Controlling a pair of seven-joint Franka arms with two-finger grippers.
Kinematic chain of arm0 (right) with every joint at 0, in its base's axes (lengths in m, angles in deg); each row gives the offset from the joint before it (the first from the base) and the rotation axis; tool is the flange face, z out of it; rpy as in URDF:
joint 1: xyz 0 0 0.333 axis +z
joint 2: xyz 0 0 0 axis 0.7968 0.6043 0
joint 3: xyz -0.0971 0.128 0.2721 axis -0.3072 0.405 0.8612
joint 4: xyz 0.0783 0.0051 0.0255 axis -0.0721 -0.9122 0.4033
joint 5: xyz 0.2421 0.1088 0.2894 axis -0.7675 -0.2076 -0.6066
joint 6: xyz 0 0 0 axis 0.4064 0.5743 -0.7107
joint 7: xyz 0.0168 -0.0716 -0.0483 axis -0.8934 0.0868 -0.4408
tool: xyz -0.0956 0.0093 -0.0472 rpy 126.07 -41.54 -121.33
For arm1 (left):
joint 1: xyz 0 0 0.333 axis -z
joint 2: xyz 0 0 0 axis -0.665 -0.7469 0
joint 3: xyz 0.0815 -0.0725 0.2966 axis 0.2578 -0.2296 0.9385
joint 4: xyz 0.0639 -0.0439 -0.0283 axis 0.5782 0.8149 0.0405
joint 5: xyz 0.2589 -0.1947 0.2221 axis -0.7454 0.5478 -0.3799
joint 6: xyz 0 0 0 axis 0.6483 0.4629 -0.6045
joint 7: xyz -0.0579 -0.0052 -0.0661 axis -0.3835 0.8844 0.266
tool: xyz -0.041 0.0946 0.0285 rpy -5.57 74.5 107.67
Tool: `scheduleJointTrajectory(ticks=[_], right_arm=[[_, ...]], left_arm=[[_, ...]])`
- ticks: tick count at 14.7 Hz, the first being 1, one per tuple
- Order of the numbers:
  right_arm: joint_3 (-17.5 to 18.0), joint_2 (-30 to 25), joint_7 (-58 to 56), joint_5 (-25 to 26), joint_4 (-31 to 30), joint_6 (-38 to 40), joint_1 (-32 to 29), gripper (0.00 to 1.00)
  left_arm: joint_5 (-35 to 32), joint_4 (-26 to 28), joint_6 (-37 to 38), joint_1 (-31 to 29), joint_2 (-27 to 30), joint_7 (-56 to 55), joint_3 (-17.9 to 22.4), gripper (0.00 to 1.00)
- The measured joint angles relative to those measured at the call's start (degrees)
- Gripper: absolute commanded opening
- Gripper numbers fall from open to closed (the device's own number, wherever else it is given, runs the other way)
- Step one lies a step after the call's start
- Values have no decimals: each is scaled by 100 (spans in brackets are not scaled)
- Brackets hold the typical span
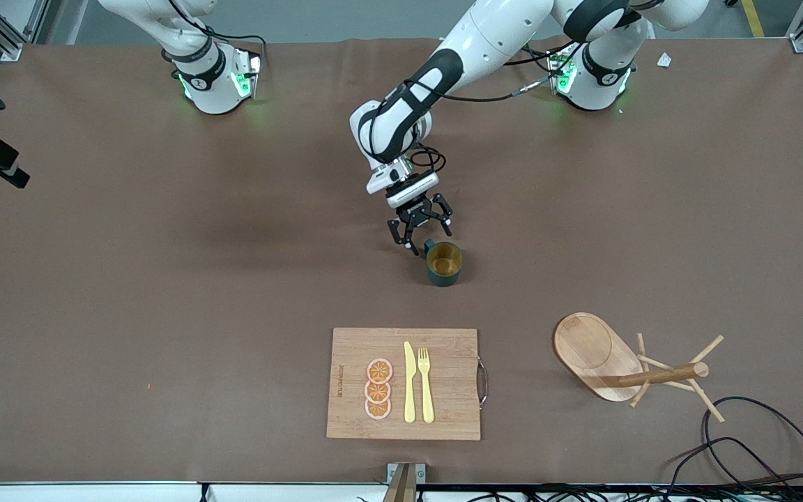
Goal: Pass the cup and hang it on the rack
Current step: 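Lower the left gripper onto the teal mug and grasp it, then lift the mug with the left gripper and carry it to the rack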
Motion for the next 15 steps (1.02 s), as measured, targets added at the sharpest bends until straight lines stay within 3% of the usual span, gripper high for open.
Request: scheduleJointTrajectory(ticks=[4,9,14,15], right_arm=[[6,52,0,0,10,277,0,100],[29,53,-1,89,23,305,0,100],[89,53,-2,243,31,326,1,100],[89,53,-2,245,34,336,1,100]], left_arm=[[-122,4,0,0,-9,0,11,80],[-131,0,0,-69,-42,-17,29,73],[-107,-96,-1,-103,-42,-84,27,40],[-97,-98,-1,-102,-42,-106,27,29]])
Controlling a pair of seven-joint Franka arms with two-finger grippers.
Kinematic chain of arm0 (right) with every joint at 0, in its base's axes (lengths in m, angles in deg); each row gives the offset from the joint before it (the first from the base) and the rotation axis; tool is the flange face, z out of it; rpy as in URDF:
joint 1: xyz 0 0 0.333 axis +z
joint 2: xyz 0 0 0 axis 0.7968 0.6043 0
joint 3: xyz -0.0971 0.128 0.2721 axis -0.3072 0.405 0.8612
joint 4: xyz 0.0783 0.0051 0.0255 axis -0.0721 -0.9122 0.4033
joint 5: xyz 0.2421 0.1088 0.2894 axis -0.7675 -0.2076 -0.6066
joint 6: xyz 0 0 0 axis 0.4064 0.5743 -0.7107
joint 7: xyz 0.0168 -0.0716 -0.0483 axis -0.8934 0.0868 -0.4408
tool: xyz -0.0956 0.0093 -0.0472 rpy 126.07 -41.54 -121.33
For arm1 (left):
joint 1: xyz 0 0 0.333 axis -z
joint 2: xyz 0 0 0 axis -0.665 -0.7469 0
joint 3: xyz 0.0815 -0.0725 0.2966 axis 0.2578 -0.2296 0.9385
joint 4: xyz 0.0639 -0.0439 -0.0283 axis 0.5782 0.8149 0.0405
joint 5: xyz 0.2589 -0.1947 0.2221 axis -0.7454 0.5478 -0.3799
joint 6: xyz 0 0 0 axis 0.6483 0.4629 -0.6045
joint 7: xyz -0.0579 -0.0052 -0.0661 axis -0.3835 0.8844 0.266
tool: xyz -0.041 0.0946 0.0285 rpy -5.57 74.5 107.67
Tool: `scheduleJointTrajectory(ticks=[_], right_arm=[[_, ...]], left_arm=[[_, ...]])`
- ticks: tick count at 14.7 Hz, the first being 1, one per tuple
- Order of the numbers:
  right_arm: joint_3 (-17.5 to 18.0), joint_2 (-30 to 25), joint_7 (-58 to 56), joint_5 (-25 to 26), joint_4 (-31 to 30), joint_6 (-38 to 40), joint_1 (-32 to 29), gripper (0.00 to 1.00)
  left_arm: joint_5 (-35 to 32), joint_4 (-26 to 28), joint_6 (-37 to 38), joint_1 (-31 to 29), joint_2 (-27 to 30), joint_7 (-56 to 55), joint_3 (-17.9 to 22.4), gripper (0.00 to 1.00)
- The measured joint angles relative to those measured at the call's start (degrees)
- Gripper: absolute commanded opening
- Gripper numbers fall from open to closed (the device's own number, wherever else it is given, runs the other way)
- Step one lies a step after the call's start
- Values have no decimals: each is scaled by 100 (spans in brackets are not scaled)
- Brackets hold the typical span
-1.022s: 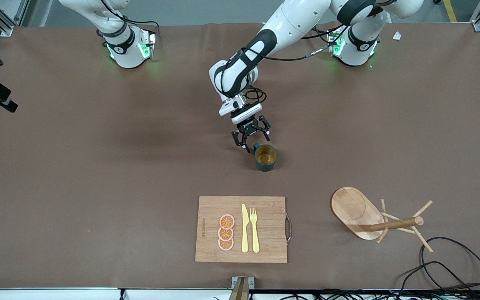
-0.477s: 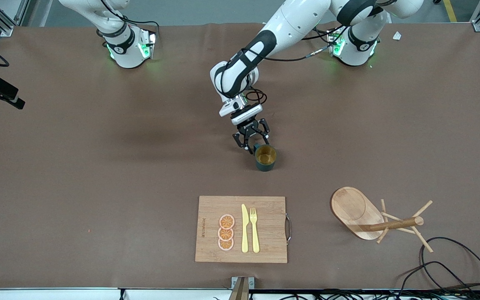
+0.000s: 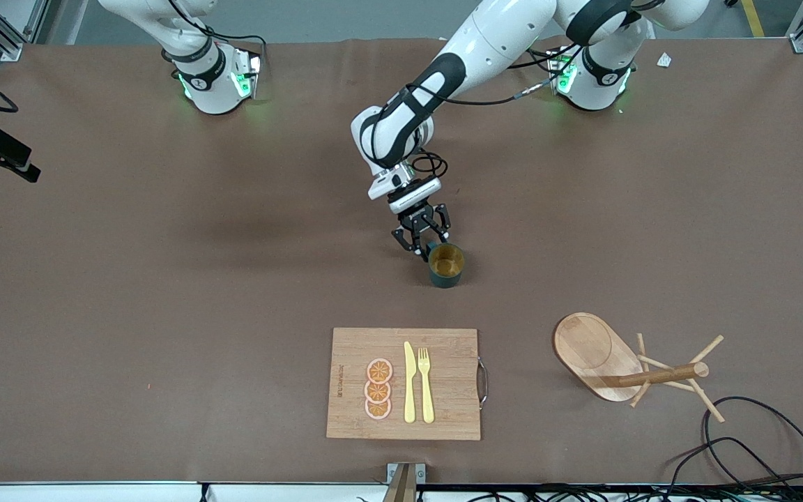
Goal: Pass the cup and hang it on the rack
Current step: 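Lift the mug with the left gripper and carry it to the rack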
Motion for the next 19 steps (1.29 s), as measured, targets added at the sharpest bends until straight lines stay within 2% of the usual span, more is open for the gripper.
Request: scheduleJointTrajectory(ticks=[1,3,5,8,13,19], right_arm=[[0,0,0,1,3,14,0,100],[-4,0,0,0,9,23,0,100],[-17,0,0,0,15,27,0,100],[-21,0,0,0,19,32,0,100],[-24,0,0,0,20,35,0,100],[-24,0,0,0,21,35,0,100]], left_arm=[[22,0,0,0,0,-16,-1,18],[80,-7,0,1,0,-26,-2,12],[105,-26,0,0,0,-26,-3,1],[253,-195,0,2,9,-21,-12,0],[1375,-1030,6,-157,284,922,-2,0],[2966,-1760,1,-1198,1213,2833,-24,0]])
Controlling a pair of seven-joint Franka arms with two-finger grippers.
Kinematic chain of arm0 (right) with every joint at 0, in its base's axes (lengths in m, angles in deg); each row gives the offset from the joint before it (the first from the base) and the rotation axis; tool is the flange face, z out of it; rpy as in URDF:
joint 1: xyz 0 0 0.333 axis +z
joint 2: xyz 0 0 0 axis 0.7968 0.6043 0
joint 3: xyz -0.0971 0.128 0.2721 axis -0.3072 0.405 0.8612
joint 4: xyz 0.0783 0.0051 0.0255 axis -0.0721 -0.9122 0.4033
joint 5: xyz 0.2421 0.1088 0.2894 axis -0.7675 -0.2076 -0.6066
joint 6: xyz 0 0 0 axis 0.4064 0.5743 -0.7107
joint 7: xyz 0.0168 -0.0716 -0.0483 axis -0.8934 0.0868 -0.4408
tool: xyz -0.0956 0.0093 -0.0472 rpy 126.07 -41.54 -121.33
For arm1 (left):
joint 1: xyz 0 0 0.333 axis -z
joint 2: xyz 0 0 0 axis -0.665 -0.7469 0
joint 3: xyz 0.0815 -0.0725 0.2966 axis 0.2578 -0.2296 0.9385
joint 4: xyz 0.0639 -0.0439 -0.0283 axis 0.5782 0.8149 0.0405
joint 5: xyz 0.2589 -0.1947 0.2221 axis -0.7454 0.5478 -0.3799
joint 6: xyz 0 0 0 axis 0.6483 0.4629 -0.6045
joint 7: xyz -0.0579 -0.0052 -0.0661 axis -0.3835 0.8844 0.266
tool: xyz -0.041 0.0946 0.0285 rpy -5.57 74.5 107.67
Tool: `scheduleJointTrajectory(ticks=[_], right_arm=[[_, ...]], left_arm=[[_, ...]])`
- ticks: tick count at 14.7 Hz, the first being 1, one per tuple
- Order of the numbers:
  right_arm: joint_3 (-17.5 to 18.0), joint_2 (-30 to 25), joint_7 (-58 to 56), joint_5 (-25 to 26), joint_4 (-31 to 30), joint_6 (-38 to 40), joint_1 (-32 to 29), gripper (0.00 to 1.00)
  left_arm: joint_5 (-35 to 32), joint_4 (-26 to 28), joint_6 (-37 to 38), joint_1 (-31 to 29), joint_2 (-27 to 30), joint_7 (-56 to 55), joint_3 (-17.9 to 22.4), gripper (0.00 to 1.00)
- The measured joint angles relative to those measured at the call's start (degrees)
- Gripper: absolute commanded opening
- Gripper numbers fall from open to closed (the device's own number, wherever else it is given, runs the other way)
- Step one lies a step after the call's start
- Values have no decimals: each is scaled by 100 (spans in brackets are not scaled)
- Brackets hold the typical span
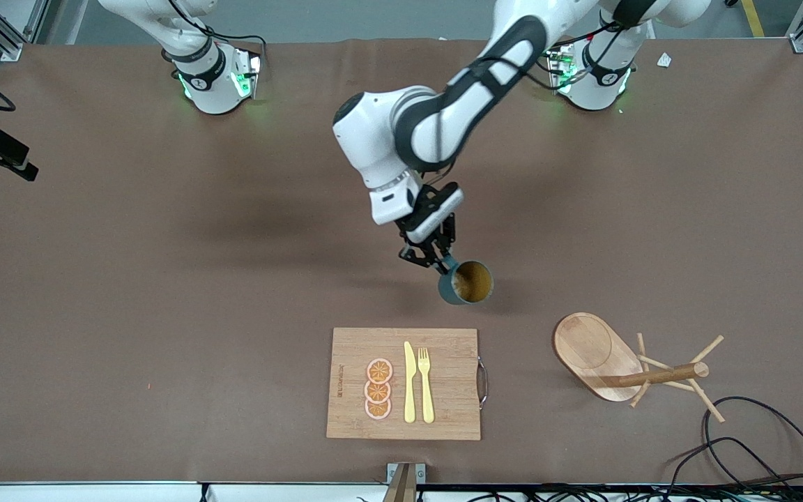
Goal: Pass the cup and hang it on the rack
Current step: 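Lift the mug with the left gripper and carry it to the rack, then slide the mug handle onto a rack peg with the left gripper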
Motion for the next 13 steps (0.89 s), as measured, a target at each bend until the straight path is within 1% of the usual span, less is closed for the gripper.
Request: scheduleJointTrajectory(ticks=[3,8,10,13], right_arm=[[0,0,0,0,1,0,0,100],[5,0,0,0,1,0,0,100],[5,0,0,0,1,0,0,100],[6,0,0,0,1,1,0,100]], left_arm=[[972,-154,-16,-741,524,1238,-11,0],[2970,-213,-139,-2154,1239,3010,-25,0],[3805,-248,-154,-2634,1382,3469,-25,0],[4902,-286,-350,-3110,1412,3676,-26,0]])
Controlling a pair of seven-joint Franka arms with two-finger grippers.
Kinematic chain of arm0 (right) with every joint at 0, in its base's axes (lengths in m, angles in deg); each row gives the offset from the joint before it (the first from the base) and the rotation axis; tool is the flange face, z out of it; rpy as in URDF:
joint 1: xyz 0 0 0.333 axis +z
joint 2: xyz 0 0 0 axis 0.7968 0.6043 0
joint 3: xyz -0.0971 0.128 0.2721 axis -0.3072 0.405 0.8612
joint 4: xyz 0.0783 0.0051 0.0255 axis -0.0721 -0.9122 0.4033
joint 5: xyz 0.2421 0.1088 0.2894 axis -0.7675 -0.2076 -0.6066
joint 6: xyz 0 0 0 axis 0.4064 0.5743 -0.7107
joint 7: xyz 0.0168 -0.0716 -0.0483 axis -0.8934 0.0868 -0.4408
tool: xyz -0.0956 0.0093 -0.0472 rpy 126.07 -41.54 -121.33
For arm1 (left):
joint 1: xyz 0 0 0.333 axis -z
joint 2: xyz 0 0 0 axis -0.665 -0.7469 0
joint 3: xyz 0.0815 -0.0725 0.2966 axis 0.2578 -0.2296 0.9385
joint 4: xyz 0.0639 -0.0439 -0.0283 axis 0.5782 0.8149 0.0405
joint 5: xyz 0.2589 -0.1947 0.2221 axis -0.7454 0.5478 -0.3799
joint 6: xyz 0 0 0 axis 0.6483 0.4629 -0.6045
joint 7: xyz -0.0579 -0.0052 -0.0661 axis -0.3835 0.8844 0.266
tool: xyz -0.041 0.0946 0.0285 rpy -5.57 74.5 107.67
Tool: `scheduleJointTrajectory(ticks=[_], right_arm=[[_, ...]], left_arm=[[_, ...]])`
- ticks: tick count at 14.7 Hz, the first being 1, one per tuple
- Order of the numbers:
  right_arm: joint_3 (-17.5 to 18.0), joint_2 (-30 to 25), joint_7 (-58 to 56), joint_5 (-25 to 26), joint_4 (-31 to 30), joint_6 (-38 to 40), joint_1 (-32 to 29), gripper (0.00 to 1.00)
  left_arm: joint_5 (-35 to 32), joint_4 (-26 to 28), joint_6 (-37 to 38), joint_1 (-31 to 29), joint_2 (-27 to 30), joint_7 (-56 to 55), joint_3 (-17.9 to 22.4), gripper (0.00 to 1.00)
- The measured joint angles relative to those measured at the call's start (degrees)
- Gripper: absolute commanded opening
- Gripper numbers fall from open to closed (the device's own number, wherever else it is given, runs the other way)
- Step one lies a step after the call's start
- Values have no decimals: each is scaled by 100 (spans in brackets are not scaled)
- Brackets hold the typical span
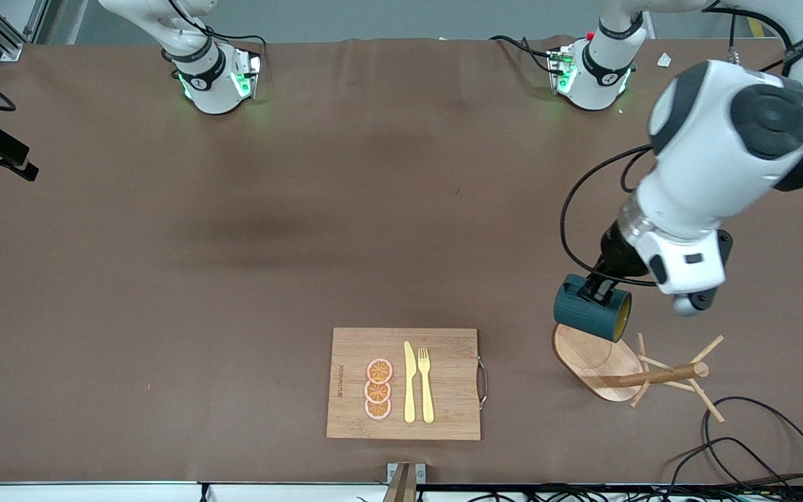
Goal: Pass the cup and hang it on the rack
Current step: 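Slide the mug handle onto a rack peg with the left gripper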
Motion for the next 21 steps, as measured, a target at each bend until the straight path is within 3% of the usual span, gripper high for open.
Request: scheduleJointTrajectory(ticks=[8,11,14,21], right_arm=[[5,0,0,0,0,8,0,100],[6,0,0,0,1,12,0,100],[6,0,0,0,1,14,0,100],[6,0,0,0,1,19,0,100]], left_arm=[[2841,9,-213,-1163,-210,696,33,0],[3588,12,-213,-1559,-423,951,33,0],[3909,15,-213,-1582,-625,1392,18,0],[3934,24,-213,-1672,-928,2119,21,0]])
